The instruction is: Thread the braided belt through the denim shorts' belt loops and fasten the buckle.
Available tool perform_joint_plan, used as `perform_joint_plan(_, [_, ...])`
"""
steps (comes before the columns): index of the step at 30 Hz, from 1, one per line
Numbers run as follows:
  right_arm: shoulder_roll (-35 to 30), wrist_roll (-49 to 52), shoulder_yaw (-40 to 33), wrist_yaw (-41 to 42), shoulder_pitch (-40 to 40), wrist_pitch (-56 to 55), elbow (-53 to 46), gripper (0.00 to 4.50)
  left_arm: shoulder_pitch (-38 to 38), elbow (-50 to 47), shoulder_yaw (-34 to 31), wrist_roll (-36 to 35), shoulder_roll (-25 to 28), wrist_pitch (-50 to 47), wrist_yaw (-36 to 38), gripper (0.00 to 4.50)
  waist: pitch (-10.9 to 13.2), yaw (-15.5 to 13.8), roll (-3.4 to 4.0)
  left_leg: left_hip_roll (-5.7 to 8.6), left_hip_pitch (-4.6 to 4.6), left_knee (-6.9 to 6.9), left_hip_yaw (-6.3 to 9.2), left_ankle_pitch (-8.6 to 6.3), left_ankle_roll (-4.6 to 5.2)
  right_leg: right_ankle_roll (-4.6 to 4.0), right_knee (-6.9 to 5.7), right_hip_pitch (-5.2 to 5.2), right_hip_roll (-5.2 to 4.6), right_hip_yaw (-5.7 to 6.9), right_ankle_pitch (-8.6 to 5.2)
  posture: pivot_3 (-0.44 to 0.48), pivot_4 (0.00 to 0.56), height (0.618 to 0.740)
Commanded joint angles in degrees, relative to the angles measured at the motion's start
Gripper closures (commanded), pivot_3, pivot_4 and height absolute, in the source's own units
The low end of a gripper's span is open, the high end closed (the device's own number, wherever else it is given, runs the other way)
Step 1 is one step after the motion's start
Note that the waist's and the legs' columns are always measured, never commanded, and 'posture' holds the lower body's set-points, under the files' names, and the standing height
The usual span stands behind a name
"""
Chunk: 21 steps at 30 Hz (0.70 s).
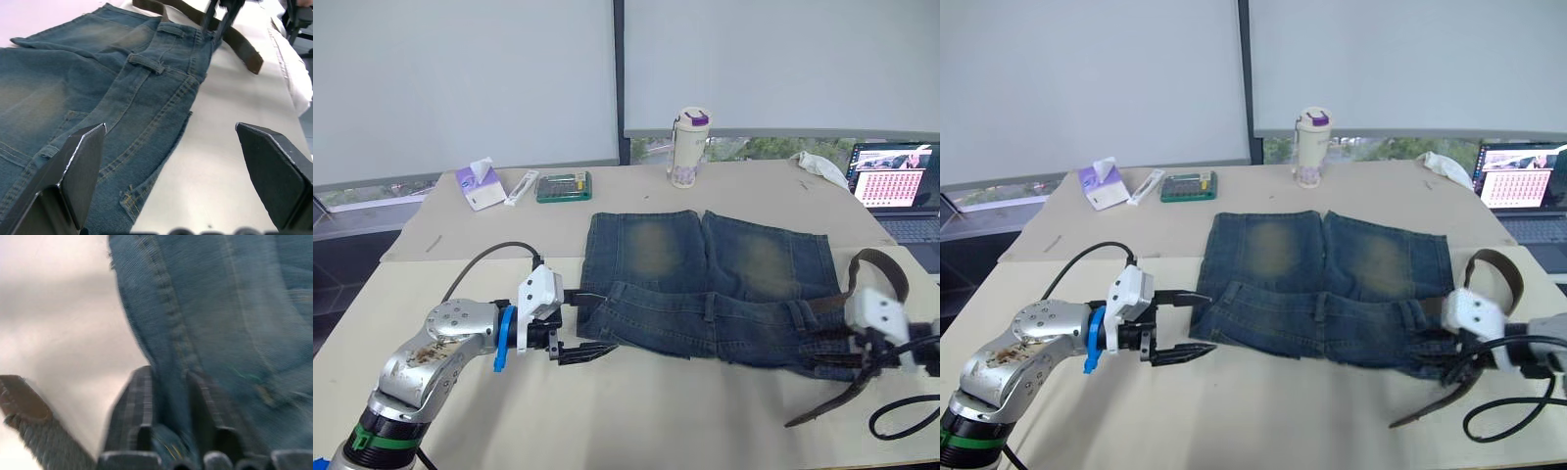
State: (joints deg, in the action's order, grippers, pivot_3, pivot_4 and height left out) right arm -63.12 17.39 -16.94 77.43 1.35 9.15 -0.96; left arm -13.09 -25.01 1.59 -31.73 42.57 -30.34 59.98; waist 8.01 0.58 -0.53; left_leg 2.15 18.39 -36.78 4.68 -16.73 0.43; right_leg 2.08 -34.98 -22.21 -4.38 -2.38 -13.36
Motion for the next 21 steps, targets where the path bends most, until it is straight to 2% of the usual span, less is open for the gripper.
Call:
perform_joint_plan(1, [-5.30, 3.82, -9.75, 8.16, 8.66, 5.19, -5.38, 1.85, -0.30, -1.23, 0.51, -0.94, 1.49, 0.35, 2.68, 0.00, 0.01, -0.49, 0.05, 0.02, 0.01, 0.00, -0.01, 0.00, 0.00, 0.02, 0.00, 0.00, -0.01, 0.03, -0.02, 0.000, 0.150, 0.740])
perform_joint_plan(5, [-6.38, 4.11, -15.31, 12.76, 16.69, 6.01, -9.21, 1.85, -0.19, -2.23, 1.25, -1.64, 2.26, -0.02, 4.58, 0.00, 0.11, -0.48, -0.12, -0.07, 0.09, 0.00, -0.14, -0.01, 0.01, 0.12, 0.02, 0.02, 0.07, 0.10, -0.08, 0.000, 0.150, 0.740])
perform_joint_plan(7, [-6.72, 1.64, -15.57, 14.02, 21.40, 3.88, -11.33, 1.85, -0.31, -2.55, 1.73, -1.70, 2.41, -0.15, 5.23, 0.00, 0.11, -0.40, -0.12, -0.07, 0.13, 0.02, -0.14, -0.01, 0.01, 0.42, 0.01, 0.07, 0.06, 0.05, -0.27, 0.000, 0.150, 0.740])
perform_joint_plan(10, [-5.98, -0.73, -12.28, 10.80, 22.04, -1.40, -12.29, 1.85, -0.37, -2.99, 2.59, -1.57, 2.53, -0.09, 5.98, 0.00, 0.12, -0.21, -0.11, -0.09, 0.13, 0.02, -0.15, -0.01, 0.01, 0.49, 0.00, 0.07, 0.07, 0.04, -0.31, 0.000, 0.150, 0.740])
perform_joint_plan(16, [-4.60, -8.17, -1.07, 4.80, 17.39, -10.79, -9.29, 1.85, -1.58, -2.96, 3.38, -1.33, 2.21, 0.10, 6.36, 0.00, 0.13, 0.07, -0.13, -0.07, 0.07, 0.02, -0.17, 0.00, 0.00, 0.51, -0.01, 0.05, 0.06, -0.01, -0.32, 0.000, 0.150, 0.740])
perform_joint_plan(19, [-4.18, -10.02, 2.35, 3.76, 15.38, -13.95, -7.23, 2.65, -2.19, -2.54, 3.64, -0.97, 1.90, 0.53, 6.16, 0.00, 0.13, -0.04, -0.13, -0.04, 0.06, 0.01, -0.15, 0.00, -0.01, 0.49, -0.01, 0.06, 0.03, -0.03, -0.30, 0.000, 0.150, 0.740])
perform_joint_plan(21, [-4.29, -10.55, 3.56, 3.40, 14.89, -14.80, -6.18, 3.41, -2.45, -2.56, 3.60, -1.39, 1.68, 0.20, 6.08, 0.00, 0.13, -0.16, -0.13, -0.03, 0.04, -0.01, -0.15, 0.00, -0.01, 0.48, -0.01, 0.06, 0.03, -0.02, -0.30, 0.000, 0.150, 0.740])
